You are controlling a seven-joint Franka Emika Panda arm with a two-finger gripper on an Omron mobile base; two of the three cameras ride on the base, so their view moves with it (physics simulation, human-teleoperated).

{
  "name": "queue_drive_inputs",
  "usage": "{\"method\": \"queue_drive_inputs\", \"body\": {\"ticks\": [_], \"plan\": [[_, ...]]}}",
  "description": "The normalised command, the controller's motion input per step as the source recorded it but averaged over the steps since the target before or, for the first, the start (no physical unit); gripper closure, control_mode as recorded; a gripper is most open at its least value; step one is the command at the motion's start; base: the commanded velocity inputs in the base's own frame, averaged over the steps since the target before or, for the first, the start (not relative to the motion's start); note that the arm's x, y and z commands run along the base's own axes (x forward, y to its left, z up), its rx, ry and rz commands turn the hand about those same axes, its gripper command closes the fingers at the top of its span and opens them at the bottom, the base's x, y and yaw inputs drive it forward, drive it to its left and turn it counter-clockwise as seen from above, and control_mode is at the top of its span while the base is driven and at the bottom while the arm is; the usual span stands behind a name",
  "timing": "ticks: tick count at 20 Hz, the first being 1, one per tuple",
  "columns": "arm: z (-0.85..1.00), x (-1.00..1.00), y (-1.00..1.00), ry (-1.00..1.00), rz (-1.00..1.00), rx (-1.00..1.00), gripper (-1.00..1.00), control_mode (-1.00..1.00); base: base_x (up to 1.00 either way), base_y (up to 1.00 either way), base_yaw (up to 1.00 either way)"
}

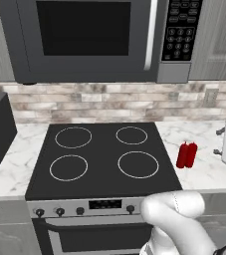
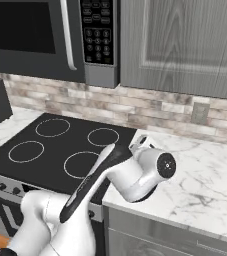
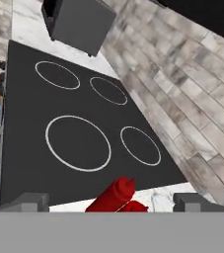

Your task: Take 2 condiments from the cabinet and move them on the counter near the stove.Make sure the condiments are lined up with each other, next to each other.

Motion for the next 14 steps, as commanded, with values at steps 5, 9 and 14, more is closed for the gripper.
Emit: {"method": "queue_drive_inputs", "body": {"ticks": [5,9,14], "plan": [[0.60,0.00,0.78,-0.01,-0.34,-0.18,-1.00,-1.00,0.00,0.00,0.00],[0.61,0.00,0.79,0.06,-0.29,-0.17,-1.00,-1.00,0.00,0.00,0.00],[0.79,0.00,0.46,0.20,-0.20,-0.10,-1.00,-1.00,0.00,0.00,0.00]]}}
